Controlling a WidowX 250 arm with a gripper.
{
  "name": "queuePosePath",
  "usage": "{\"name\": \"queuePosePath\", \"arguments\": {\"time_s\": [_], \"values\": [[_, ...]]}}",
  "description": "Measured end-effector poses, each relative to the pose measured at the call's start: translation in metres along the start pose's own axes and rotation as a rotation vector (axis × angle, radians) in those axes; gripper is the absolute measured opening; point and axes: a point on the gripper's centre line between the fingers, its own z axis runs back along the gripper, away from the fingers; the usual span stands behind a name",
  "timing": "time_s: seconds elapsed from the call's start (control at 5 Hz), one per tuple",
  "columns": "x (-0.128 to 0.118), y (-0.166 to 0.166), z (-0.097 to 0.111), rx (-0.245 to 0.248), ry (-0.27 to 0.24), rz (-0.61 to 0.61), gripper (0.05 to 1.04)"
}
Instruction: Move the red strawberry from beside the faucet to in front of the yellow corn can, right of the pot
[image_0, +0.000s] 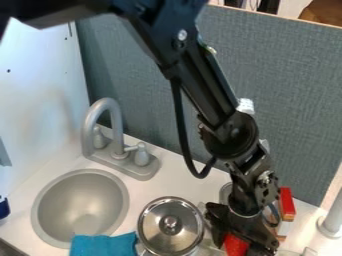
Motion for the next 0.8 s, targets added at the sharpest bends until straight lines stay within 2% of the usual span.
{"name": "queuePosePath", "arguments": {"time_s": [0.2, 0.8], "values": [[0.0040, -0.0013, -0.0079, -0.001, -0.006, -0.004, 0.799], [0.0068, -0.0022, -0.0106, 0.002, -0.029, 0.009, 0.800]]}}
